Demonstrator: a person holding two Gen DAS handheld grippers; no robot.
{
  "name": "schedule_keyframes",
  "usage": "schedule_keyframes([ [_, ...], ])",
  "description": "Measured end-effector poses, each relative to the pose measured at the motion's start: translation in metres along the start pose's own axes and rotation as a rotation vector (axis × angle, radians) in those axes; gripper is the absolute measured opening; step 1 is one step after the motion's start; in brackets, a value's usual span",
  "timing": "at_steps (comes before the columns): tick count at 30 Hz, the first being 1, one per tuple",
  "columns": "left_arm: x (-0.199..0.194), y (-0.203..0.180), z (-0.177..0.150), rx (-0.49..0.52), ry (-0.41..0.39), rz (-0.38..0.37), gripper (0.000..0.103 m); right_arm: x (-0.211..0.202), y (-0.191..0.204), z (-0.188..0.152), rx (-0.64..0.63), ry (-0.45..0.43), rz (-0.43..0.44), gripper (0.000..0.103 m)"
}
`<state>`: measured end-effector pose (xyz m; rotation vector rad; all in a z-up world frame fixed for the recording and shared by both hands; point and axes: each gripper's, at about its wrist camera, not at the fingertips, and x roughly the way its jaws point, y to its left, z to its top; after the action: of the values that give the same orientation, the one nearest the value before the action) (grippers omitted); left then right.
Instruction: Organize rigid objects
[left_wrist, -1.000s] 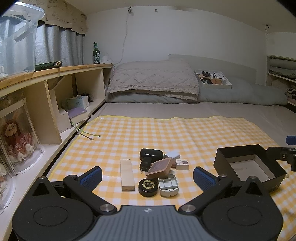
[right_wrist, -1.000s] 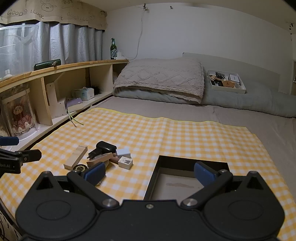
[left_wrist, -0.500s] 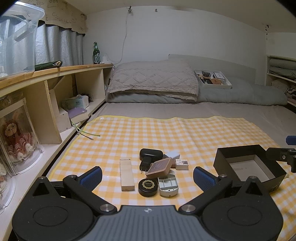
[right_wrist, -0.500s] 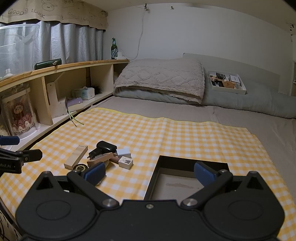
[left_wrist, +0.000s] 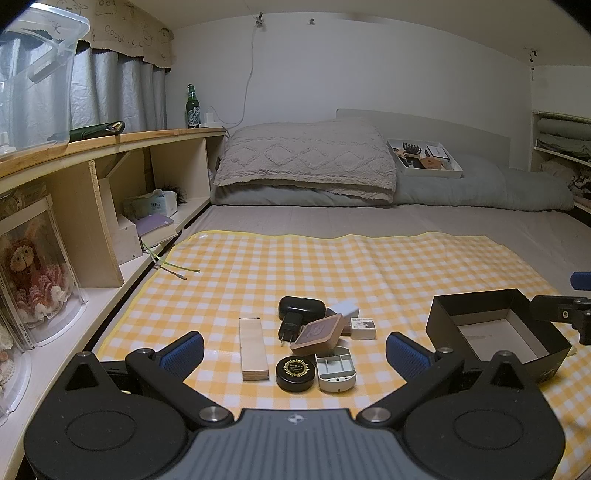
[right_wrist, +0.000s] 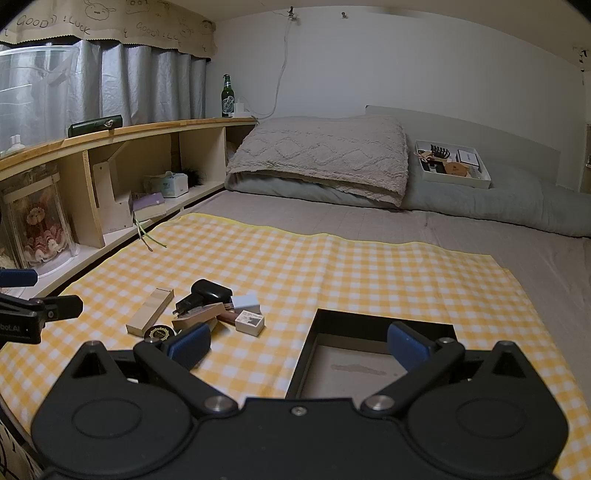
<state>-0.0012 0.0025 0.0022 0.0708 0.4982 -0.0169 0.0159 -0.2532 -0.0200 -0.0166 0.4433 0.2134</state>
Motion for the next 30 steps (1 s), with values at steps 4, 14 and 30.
schedule_keyframes([
  [4, 0.0000, 0.0000, -0.0002, 0.002, -0.001, 0.001, 0.103, 0.0004, -0.0006, 0.0000, -0.001, 0.000, -0.001, 0.103],
  [14, 0.0000, -0.0001, -0.0003, 0.001, -0.001, -0.001, 0.103, 0.0001, 0.0002, 0.0006, -0.002, 0.000, -0.001, 0.103],
  [30, -0.0002, -0.0015, 0.0005, 0.000, -0.005, 0.000, 0.103, -0.0007, -0.0016, 0.0004, -0.005, -0.001, 0.003, 0.103],
])
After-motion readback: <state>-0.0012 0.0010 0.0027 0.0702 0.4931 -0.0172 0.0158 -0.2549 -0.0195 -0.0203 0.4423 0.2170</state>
